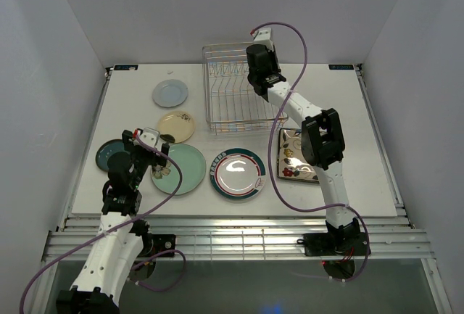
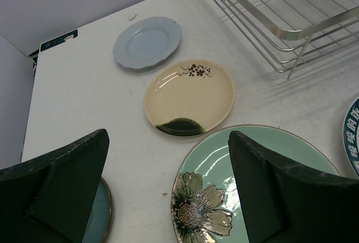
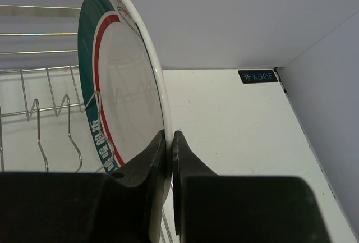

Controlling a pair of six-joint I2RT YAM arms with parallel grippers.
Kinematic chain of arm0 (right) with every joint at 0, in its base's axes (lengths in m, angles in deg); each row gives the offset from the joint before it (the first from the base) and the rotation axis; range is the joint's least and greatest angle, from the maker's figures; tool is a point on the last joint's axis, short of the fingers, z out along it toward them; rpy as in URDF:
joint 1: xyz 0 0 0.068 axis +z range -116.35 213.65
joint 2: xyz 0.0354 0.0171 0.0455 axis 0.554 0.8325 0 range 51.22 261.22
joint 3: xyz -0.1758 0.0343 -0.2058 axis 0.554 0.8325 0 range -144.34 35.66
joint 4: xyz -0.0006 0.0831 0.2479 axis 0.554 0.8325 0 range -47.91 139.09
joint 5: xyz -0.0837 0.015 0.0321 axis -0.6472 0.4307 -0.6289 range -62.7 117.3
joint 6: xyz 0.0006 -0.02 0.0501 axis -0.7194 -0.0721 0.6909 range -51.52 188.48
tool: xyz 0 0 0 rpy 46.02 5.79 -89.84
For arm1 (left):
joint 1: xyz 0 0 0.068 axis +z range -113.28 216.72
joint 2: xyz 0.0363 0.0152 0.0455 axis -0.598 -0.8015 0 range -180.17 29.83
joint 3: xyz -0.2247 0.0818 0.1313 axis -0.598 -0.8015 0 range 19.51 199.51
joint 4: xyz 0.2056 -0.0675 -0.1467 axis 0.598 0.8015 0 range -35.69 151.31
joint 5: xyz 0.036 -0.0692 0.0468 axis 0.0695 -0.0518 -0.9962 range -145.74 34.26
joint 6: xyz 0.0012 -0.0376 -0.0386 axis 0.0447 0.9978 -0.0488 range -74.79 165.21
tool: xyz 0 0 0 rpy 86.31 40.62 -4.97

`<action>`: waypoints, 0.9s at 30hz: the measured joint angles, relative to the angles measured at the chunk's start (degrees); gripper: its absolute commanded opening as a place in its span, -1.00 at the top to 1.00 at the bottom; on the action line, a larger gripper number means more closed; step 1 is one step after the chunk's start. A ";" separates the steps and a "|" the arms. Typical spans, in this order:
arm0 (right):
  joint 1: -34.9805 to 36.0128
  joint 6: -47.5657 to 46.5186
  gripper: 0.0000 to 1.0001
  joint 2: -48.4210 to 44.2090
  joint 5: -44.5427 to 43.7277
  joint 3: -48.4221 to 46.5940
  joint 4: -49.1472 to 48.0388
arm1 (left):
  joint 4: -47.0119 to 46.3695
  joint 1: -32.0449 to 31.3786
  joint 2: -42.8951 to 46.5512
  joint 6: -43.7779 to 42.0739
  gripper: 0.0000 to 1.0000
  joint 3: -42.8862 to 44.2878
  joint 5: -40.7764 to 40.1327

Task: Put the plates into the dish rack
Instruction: Insert the plate into the dish rack.

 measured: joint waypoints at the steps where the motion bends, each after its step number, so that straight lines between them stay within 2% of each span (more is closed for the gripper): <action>1: 0.00 0.31 0.85 0.00 0.00 0.02 0.11 | 0.00 0.00 0.00 0.00 -0.96 0.00 0.00; 7: -0.02 2.36 0.85 0.00 -0.26 1.11 0.17 | 0.02 0.00 0.04 -0.02 -0.96 0.00 0.00; 16: -0.24 5.44 0.71 -0.04 -0.22 3.56 -1.27 | 0.02 0.00 0.04 -0.04 -0.96 0.00 -0.02; 27: -0.85 6.40 0.42 -1.60 -0.24 7.58 -1.75 | 0.02 0.00 0.02 -0.22 -0.96 0.00 -0.02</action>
